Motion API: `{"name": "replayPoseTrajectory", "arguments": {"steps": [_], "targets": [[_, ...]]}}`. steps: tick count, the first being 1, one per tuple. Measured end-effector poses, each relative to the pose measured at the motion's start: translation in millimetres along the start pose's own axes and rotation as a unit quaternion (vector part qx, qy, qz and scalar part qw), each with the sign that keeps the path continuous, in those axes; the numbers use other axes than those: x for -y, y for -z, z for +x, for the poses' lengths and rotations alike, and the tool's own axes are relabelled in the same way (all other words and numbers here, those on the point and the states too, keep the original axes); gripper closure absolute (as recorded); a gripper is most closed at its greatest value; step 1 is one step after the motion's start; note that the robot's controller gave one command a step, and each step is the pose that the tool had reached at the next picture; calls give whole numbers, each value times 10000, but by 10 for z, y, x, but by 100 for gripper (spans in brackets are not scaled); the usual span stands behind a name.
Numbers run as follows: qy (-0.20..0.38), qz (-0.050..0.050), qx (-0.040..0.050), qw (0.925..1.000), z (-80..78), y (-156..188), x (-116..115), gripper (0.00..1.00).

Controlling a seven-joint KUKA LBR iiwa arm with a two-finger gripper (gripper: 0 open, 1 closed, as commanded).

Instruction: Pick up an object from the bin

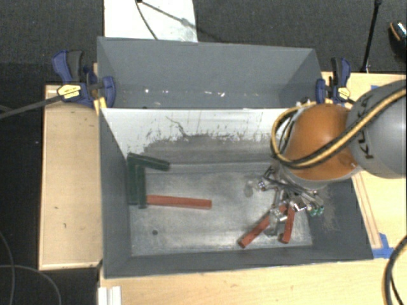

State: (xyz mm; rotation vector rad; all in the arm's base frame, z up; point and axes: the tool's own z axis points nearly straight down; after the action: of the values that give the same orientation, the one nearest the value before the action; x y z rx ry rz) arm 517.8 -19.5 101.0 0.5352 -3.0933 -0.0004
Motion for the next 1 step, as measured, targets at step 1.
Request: {"name": "replayPoseTrajectory", "arguments": {"steps": [1], "targets": [[1005, -1, -1, 9949, 273, 17, -23, 0]]}}
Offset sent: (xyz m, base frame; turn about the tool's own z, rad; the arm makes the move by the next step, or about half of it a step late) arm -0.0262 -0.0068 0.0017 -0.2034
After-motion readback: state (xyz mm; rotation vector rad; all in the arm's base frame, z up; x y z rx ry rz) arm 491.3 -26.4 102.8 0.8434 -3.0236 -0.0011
